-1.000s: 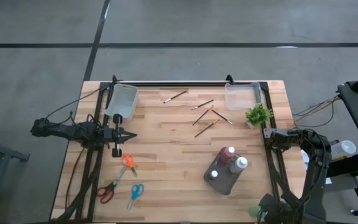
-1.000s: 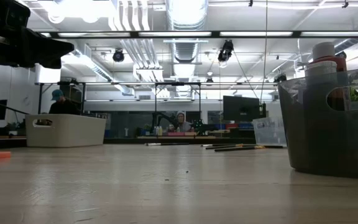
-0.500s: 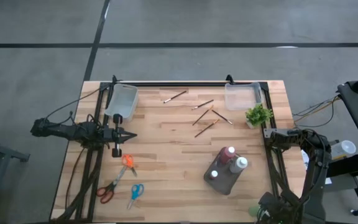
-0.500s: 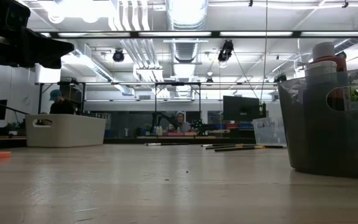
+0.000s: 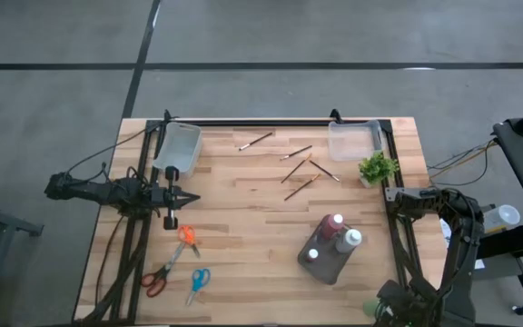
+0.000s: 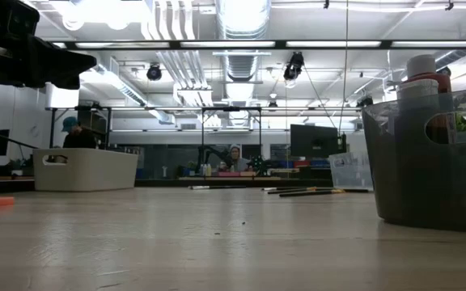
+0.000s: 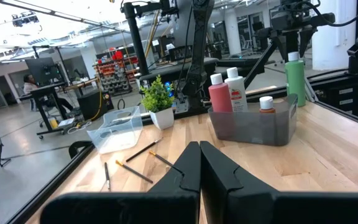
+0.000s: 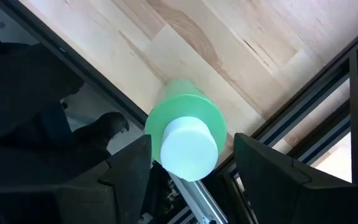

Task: Pick & Place Paint Supplies
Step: Put the green paint bottle into the black bin

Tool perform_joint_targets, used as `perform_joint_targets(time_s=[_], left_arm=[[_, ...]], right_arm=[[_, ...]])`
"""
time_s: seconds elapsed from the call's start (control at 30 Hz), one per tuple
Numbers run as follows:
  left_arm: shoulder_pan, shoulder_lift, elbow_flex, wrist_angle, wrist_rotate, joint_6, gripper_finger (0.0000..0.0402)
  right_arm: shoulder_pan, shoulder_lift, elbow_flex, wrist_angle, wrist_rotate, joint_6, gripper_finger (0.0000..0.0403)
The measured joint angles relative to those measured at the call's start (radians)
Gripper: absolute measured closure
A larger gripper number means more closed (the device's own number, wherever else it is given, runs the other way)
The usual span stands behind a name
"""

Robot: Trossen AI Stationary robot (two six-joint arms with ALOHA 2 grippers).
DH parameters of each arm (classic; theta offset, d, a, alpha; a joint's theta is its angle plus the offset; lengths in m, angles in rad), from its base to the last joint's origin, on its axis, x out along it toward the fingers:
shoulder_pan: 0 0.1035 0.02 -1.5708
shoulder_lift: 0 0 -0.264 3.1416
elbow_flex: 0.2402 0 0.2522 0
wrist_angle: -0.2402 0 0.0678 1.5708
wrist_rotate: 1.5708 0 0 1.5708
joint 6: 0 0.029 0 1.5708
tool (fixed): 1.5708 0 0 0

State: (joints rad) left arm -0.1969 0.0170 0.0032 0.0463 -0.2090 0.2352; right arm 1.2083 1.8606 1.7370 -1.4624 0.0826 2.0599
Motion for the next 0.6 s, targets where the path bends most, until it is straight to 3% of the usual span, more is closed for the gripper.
perform_joint_targets(time_s=[0.23,0.6], left_arm=[[0.000,0.000,0.000,0.000,0.000,0.000,0.0401],[0.000,0.000,0.000,0.000,0.000,0.000,0.0401]], right_arm=[[0.000,0.000,0.000,0.002,-0.002,0.001,0.0188],[0.000,0.000,0.000,0.002,-0.008,0.001,0.0290]])
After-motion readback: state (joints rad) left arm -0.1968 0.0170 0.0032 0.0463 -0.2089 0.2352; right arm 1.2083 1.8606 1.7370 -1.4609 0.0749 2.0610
